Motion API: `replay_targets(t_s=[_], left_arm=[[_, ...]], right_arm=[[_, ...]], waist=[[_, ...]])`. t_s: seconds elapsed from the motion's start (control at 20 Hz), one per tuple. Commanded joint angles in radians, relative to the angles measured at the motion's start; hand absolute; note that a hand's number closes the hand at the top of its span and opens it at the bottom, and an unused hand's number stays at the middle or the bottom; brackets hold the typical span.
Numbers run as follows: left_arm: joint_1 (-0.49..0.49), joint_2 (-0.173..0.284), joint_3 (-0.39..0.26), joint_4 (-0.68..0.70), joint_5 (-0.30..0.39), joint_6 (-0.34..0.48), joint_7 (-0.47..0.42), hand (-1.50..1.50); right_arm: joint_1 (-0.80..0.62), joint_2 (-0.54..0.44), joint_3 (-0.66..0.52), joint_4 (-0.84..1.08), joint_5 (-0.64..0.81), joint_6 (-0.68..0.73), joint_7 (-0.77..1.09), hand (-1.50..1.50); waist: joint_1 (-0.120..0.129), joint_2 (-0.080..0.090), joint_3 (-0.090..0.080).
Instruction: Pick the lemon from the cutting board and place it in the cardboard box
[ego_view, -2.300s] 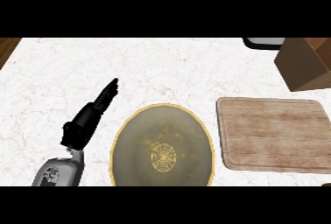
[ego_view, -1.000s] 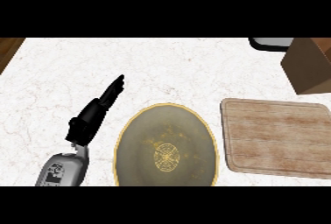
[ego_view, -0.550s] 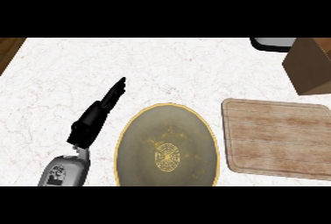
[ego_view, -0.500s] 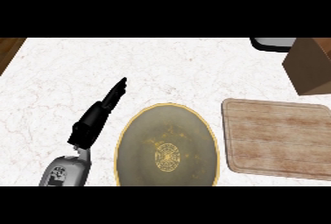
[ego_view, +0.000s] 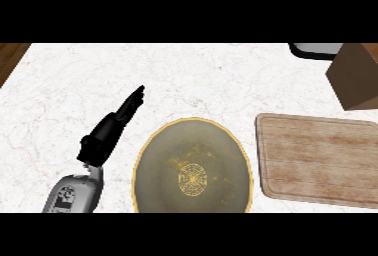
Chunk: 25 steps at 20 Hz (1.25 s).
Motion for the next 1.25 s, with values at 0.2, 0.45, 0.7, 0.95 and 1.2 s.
replay_targets(t_s=[0.2, 0.45, 0.7, 0.95, 1.2], left_arm=[[0.047, 0.009, -0.016, -0.017, -0.009, -0.017, -0.018, 0.00], [0.028, -0.027, -0.027, -0.044, -0.014, 0.012, 0.013, 0.00], [-0.046, 0.036, 0.035, 0.026, 0.014, -0.035, -0.009, 0.00], [-0.039, -0.010, 0.007, 0.039, -0.008, 0.002, -0.019, 0.00], [-0.010, -0.006, 0.004, 0.013, -0.007, -0.001, -0.019, 0.00]], right_arm=[[-0.104, 0.098, 0.025, 0.301, 0.069, -0.082, 0.005, 1.50], [-0.157, 0.105, 0.000, 0.462, 0.054, -0.030, -0.027, -1.50], [-0.157, 0.113, -0.118, 0.526, -0.060, -0.028, -0.131, -1.50], [-0.219, 0.054, -0.280, 0.574, -0.219, 0.054, -0.132, -1.50], [-0.210, -0.056, -0.394, 0.639, -0.330, 0.179, -0.110, -1.50]], waist=[[0.013, 0.003, 0.001], [0.018, 0.006, 0.002], [0.010, 0.010, 0.003], [0.006, 0.012, 0.004], [0.008, 0.012, 0.004]])
